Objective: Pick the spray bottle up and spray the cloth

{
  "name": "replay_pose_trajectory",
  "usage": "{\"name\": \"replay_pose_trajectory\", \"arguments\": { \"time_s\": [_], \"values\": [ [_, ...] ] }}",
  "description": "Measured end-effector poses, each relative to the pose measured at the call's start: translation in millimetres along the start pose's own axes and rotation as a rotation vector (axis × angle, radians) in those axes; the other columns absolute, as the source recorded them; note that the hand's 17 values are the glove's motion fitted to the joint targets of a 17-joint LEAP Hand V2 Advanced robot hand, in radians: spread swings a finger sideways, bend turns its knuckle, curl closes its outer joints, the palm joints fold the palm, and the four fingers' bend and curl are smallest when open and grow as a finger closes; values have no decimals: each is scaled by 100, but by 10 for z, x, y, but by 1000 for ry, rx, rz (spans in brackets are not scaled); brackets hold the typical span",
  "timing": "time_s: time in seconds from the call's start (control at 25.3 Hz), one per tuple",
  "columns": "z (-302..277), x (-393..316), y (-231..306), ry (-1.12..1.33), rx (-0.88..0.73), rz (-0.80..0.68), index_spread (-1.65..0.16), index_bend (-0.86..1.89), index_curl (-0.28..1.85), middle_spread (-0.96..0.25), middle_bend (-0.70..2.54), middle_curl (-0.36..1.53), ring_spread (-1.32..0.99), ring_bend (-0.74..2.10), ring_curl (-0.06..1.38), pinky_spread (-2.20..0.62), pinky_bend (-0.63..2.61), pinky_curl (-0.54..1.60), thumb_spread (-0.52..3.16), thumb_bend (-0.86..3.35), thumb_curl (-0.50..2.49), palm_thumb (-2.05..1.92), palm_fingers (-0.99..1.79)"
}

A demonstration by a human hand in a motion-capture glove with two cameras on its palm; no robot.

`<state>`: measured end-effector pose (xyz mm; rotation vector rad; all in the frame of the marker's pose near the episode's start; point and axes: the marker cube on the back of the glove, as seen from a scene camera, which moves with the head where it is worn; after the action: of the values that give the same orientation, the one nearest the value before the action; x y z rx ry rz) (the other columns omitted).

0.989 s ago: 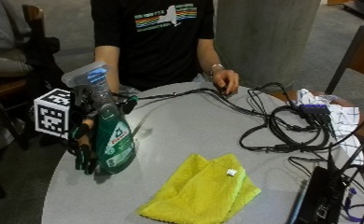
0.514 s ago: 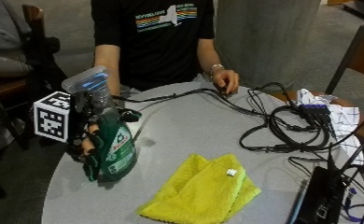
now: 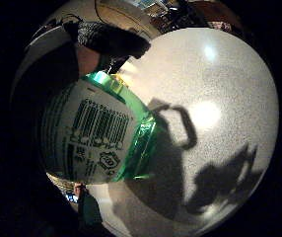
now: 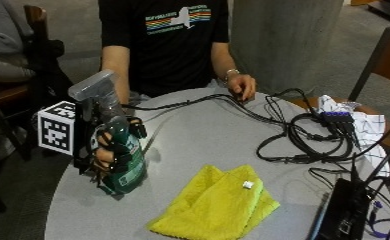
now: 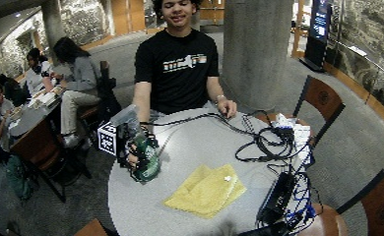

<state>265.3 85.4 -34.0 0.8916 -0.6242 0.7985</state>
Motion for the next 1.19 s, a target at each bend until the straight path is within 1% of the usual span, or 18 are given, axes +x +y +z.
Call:
{"name": "replay_pose_trajectory", "arguments": {
  "time_s": [0.2, 0.43, 0.71, 0.91, 1.07, 1.19],
  "values": [
    [13, -15, 0, -27, -57, -5, -21, 30, 38, -7, 45, 50, -6, 53, 44, 36, 17, 27, 52, 0, 57, 103, 98],
    [173, -196, 165, -132, -200, 47, -20, 25, 40, -8, 44, 51, -8, 53, 45, 34, 17, 27, 46, -2, 60, 104, 103],
    [672, -569, 550, -234, -386, 122, -19, 22, 43, -9, 42, 52, -9, 52, 46, 31, 16, 27, 42, -3, 63, 103, 106],
    [1111, -845, 837, -274, -480, 100, -19, 19, 45, -9, 41, 53, -8, 51, 47, 30, 16, 27, 41, -3, 65, 103, 106],
    [1322, -945, 947, -283, -524, 102, -18, 18, 46, -9, 40, 53, -8, 51, 47, 30, 16, 27, 40, -3, 66, 103, 106],
    [1363, -954, 941, -301, -527, 135, -18, 18, 47, -9, 39, 54, -8, 50, 48, 30, 16, 27, 40, -3, 66, 103, 107]
  ]
}}
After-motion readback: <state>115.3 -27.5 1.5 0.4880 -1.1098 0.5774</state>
